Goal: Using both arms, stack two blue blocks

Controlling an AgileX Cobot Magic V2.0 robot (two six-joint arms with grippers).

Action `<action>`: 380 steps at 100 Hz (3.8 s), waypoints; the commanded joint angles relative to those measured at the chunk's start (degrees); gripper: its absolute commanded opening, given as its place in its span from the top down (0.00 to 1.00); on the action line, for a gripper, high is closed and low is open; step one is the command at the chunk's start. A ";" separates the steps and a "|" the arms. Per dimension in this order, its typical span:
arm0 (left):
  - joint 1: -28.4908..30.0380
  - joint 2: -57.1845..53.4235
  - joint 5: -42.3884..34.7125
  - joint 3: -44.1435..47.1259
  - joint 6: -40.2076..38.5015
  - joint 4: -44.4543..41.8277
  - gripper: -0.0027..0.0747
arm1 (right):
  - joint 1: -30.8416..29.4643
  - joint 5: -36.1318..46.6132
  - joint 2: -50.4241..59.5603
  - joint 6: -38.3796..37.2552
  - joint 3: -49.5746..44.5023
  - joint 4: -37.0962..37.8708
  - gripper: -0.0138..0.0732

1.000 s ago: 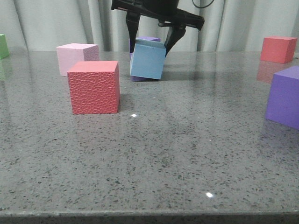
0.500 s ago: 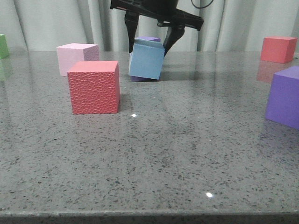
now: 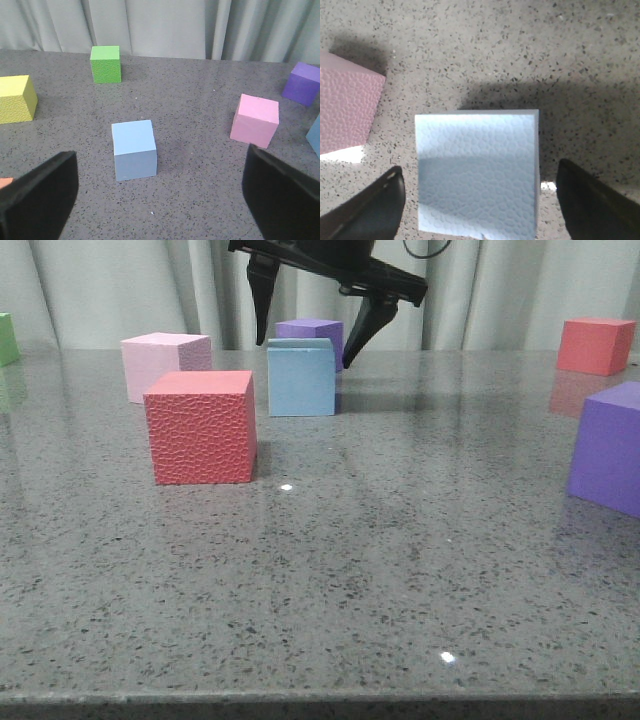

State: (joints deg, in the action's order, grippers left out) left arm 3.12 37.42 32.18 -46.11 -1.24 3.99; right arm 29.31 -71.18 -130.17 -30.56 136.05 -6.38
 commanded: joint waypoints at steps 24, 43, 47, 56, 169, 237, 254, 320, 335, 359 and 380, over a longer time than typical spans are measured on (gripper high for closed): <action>0.09 0.24 -3.51 -1.54 -0.07 -1.00 0.15 | 0.23 0.04 6.89 2.92 1.88 1.06 0.14; 0.09 0.41 -3.51 -1.54 -0.28 -1.13 0.15 | 1.31 -2.94 9.64 4.35 1.76 6.38 0.14; 0.09 0.81 -3.51 -1.64 -0.69 -1.13 0.15 | 1.59 -3.00 10.53 4.42 1.76 6.38 0.14; 0.09 2.24 -3.41 -1.88 -2.23 -1.36 0.15 | 2.55 -2.63 12.55 4.77 1.76 7.36 0.14; 0.09 30.70 8.47 -22.20 -7.53 -5.20 0.15 | 8.92 29.93 60.14 5.49 -59.98 14.19 0.14; 0.09 50.16 18.24 -35.24 -7.62 -8.35 0.15 | 8.92 32.58 84.45 5.49 -76.53 14.24 0.14; 0.09 52.66 17.84 -35.24 -7.62 -8.80 0.15 | 8.92 32.17 85.90 5.49 -76.53 14.24 0.14; 0.09 55.79 16.16 -35.24 -7.62 -8.80 0.31 | 8.92 31.78 85.90 5.49 -76.57 14.24 0.14; 0.09 55.79 16.16 -35.24 -7.62 -8.80 0.51 | 8.92 31.72 85.90 5.49 -76.57 14.24 0.14; 0.09 55.79 16.16 -35.24 -7.62 -8.80 0.64 | 8.92 31.72 85.90 5.49 -76.57 14.24 0.14; -0.02 55.43 16.29 -36.15 -7.62 -8.59 0.68 | 8.92 31.66 85.90 5.49 -76.57 14.24 0.14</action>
State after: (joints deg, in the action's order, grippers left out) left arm 3.12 95.58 50.75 -79.64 -8.18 -4.61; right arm 38.16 -43.21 -44.56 -25.46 58.07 6.77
